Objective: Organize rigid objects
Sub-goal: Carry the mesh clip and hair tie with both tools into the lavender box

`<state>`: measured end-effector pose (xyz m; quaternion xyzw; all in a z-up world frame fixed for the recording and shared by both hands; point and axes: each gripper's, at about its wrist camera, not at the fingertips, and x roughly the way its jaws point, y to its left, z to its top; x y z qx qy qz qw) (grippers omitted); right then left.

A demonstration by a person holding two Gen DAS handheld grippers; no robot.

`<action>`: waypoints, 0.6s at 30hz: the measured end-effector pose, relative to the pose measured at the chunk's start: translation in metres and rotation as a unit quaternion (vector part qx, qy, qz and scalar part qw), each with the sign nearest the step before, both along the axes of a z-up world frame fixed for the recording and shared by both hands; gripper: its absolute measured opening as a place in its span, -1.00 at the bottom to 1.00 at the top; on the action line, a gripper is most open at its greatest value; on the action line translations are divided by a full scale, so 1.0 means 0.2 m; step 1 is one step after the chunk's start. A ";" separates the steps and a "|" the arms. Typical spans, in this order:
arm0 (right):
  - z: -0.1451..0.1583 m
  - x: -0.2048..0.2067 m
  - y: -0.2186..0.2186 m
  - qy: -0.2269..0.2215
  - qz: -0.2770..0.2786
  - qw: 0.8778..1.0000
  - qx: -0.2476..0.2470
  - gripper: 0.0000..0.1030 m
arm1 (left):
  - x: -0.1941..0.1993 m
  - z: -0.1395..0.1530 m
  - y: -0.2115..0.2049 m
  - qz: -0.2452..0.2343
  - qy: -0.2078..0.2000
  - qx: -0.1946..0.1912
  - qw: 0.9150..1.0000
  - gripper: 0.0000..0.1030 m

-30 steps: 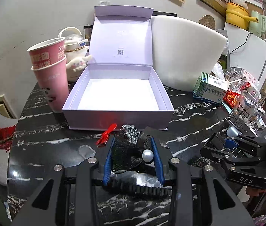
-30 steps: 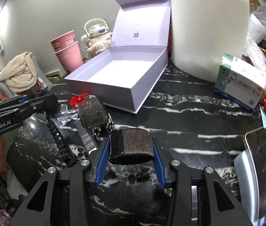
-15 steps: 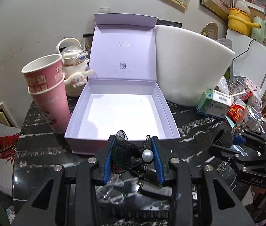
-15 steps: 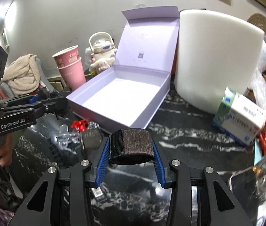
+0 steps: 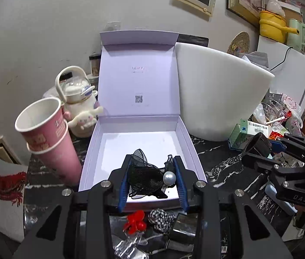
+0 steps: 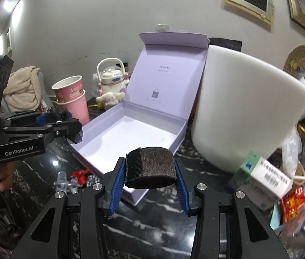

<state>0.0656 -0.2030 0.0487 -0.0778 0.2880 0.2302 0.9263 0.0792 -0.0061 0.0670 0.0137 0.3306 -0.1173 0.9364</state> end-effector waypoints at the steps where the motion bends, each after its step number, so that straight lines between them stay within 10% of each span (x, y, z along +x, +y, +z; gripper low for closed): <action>1: 0.01 0.01 0.00 -0.003 0.000 1.000 -0.001 -0.17 | 0.01 0.01 0.00 -0.003 -0.002 0.001 1.000 -0.29; 18: 0.08 0.30 0.09 -0.013 0.012 1.000 -0.015 -0.17 | 0.35 0.04 0.03 -0.008 -0.011 0.018 1.000 -0.29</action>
